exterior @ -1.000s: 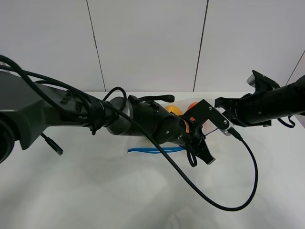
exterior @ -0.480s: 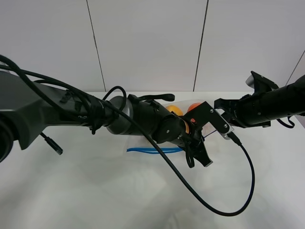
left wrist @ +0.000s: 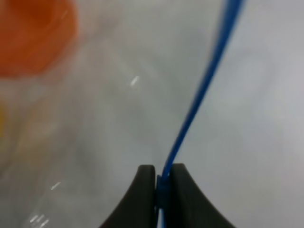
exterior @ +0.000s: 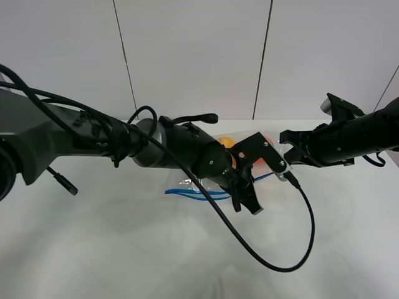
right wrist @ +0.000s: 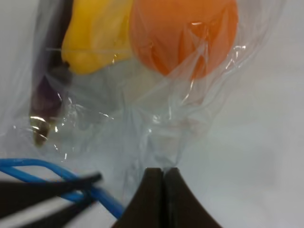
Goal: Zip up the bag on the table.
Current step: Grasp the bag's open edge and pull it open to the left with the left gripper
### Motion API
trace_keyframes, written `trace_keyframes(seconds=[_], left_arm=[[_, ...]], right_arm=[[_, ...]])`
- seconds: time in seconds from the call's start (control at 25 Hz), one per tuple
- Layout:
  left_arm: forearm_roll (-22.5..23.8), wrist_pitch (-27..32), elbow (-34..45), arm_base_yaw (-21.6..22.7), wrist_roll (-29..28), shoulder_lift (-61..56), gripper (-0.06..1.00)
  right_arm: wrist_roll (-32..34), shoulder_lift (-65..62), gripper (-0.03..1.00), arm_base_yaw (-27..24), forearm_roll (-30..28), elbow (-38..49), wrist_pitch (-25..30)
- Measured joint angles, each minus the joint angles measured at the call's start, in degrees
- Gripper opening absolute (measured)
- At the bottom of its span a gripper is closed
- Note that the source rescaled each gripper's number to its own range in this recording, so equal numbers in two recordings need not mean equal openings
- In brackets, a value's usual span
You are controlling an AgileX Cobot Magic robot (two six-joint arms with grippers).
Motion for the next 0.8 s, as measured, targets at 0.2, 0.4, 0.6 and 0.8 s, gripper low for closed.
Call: trace_keyframes(seconds=[0.2,0.4,0.6,0.8], left_arm=[[0.0,4.16,0.0,3.42,3.94,0.01,0.0],[0.0,7.72,0.0,6.26,7.56,-0.08,0.0],[2.3,10.41,0.0,9.34,7.99,-0.08,0.0],[6.8,12.23,0.0,11.9,7.99,-0.08,0.0]], right_arm=[[0.0,0.0,0.0,0.0,0.0,0.0,-0.17],[0.0,0.0,0.0,0.0,0.0,0.0,-0.17],[0.0,0.0,0.0,0.0,-0.07,0.0,-0.17],[0.0,0.0,0.0,0.0,-0.1,0.0,-0.17]])
